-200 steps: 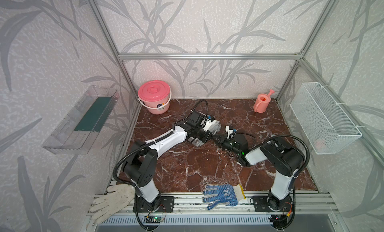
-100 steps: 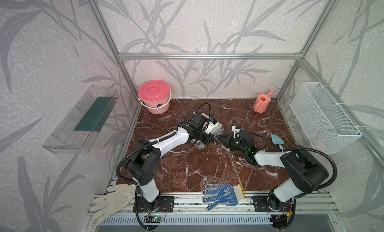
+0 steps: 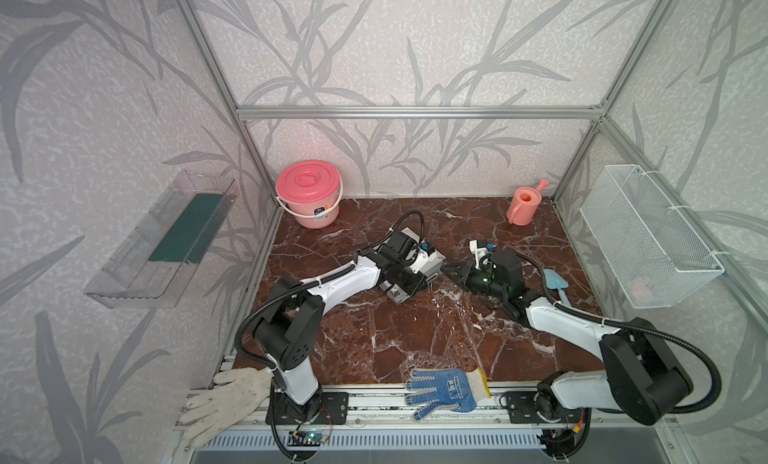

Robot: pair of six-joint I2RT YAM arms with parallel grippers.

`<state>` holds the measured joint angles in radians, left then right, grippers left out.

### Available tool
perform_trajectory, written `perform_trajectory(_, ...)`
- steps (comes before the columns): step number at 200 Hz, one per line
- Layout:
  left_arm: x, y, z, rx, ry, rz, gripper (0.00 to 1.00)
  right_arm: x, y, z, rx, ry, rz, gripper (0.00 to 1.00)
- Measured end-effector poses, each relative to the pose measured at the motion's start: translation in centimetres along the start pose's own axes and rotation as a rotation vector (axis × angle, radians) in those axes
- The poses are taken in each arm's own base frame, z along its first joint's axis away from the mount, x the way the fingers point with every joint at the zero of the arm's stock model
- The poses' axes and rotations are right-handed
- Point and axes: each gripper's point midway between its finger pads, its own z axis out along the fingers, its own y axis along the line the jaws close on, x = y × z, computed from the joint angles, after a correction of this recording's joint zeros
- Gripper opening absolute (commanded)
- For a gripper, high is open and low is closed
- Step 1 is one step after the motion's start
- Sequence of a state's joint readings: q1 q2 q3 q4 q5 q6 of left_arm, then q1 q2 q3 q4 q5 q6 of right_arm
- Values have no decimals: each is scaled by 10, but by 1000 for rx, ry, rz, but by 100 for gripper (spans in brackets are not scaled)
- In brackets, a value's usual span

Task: Open the poker set cases
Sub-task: Place the poker set case at the center of the board.

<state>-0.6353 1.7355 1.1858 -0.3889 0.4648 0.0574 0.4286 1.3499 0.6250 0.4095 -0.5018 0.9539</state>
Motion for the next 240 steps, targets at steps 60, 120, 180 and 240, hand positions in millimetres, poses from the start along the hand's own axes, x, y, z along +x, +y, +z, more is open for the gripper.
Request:
perform_trajectory(60, 33, -1, 30, -27, 104, 24, 0, -13, -27, -15, 109, 42, -92, 30)
perform_trajectory(120, 35, -7, 25, -42, 61, 25, 56, -9, -58, -13, 180, 92, -118, 33)
perform_trajectory(180, -7, 11, -54, -117, -223, -65, 72, -14, -58, -3, 184, 147, -225, 40)
perform_trajectory(240, 35, 96, -104, -391, -455, -461, 79, -36, -51, 16, 185, 179, -336, 62)
